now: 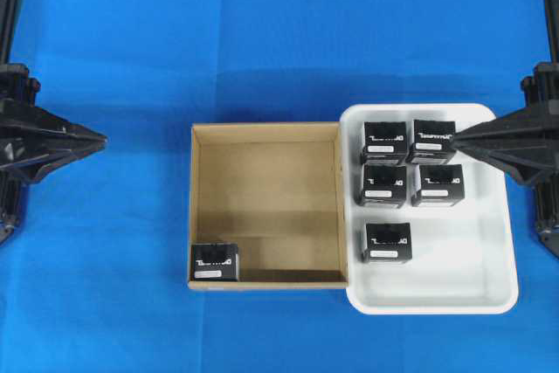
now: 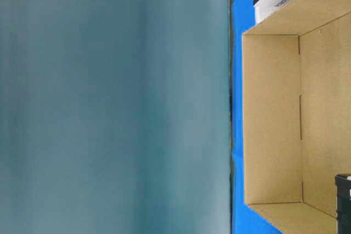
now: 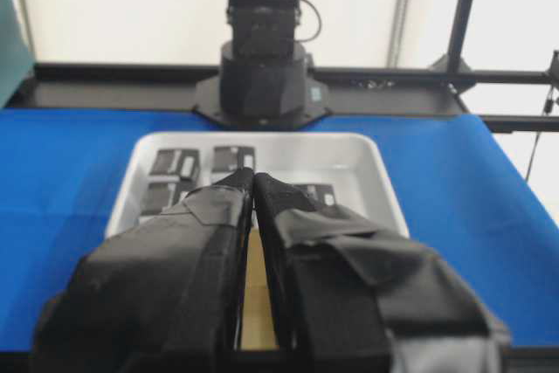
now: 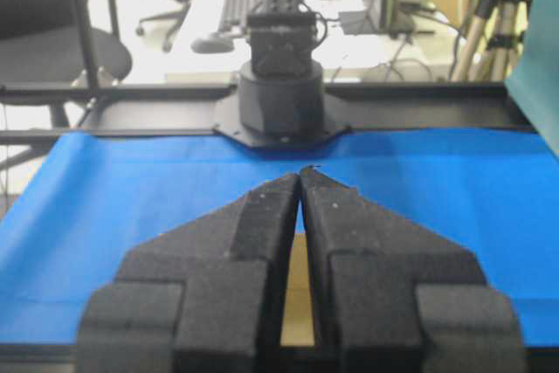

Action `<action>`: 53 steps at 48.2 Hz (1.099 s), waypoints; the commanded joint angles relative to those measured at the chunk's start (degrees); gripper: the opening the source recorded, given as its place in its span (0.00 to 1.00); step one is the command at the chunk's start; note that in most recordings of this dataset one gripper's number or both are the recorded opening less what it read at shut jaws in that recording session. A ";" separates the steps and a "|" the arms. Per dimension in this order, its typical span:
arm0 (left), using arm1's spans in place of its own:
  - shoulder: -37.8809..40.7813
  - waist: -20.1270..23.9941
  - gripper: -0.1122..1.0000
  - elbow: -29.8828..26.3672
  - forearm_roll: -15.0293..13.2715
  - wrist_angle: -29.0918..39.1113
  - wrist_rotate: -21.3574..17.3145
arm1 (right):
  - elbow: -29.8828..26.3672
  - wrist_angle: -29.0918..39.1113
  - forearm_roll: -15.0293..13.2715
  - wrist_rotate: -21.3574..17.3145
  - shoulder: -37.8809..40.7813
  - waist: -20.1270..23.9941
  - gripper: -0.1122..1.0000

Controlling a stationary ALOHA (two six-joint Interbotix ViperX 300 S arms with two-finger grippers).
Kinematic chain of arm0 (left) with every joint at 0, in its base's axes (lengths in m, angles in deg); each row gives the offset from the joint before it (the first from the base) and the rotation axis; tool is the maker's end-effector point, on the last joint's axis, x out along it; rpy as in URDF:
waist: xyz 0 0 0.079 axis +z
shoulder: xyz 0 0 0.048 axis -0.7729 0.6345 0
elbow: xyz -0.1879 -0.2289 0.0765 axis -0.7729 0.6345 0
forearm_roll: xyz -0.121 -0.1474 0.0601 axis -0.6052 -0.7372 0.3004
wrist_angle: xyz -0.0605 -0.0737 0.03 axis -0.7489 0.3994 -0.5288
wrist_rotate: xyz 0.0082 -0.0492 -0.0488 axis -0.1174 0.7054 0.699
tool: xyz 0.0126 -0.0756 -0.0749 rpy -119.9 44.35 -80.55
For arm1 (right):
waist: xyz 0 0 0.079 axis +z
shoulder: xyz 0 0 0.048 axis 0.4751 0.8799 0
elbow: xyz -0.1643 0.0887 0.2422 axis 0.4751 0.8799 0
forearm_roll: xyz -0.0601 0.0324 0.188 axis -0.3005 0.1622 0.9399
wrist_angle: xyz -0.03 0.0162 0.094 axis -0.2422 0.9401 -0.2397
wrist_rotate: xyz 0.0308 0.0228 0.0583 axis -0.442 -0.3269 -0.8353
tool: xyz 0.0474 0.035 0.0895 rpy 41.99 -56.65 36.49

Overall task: Pick the box from inside the cardboard box.
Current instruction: 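Move the right gripper over the cardboard box toward the servo box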

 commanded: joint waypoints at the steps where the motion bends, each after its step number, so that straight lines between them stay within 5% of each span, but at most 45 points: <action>1: 0.70 -0.44 0.23 -0.97 0.79 0.53 0.35 | -0.35 -0.26 0.62 -0.70 0.44 0.09 0.23; 11: 0.00 -0.44 0.04 -1.93 0.79 4.39 0.35 | -2.37 7.21 5.80 -4.83 0.79 0.09 0.09; 28: 0.00 -0.44 0.04 -4.13 0.79 12.57 0.35 | -17.23 33.75 5.80 -15.21 13.54 0.26 0.09; 53: -0.09 -0.44 0.04 -4.66 0.79 18.02 0.35 | -44.30 61.35 6.15 -15.47 40.96 2.02 0.09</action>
